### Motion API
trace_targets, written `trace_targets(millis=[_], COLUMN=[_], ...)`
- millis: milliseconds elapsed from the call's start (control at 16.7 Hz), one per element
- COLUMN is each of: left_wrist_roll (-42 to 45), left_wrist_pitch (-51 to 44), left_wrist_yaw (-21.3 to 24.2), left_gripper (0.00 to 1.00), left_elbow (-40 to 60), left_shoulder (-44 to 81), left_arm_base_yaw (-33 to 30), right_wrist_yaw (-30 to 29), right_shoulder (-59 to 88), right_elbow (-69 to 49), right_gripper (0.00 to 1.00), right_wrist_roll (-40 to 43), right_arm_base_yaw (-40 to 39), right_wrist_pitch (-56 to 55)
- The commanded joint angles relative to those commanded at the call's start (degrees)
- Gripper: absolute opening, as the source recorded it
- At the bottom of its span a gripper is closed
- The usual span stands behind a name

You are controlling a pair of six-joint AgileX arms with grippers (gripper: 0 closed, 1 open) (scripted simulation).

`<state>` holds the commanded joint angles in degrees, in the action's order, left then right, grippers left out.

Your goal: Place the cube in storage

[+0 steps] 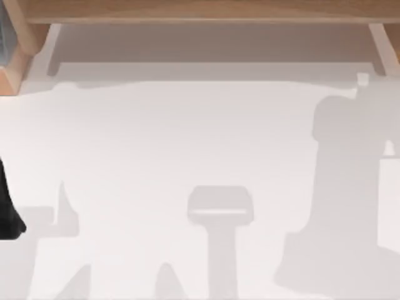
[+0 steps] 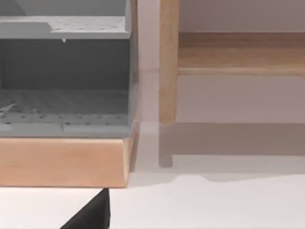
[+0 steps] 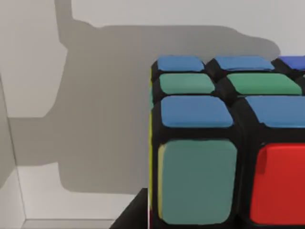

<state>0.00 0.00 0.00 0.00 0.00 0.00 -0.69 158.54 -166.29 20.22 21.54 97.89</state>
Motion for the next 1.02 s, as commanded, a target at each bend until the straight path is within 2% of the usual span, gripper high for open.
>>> trace_targets(millis=[660, 1020], left_wrist_roll=[0.0, 0.0], left_wrist_pitch=[0.0, 0.0], left_wrist_yaw=[0.0, 0.0], left_gripper=[1.00, 1.00], left_elbow=[0.0, 0.0], left_shoulder=[0.0, 0.0], left_arm_base_yaw=[0.0, 0.0], right_wrist_yaw=[0.0, 0.0], right_shoulder=[0.0, 0.0], right_elbow=[0.0, 0.0], right_gripper=[0.98, 1.00], right_wrist_roll=[0.0, 0.0], right_arm_base_yaw=[0.0, 0.0], right_wrist_pitch=[0.0, 0.0])
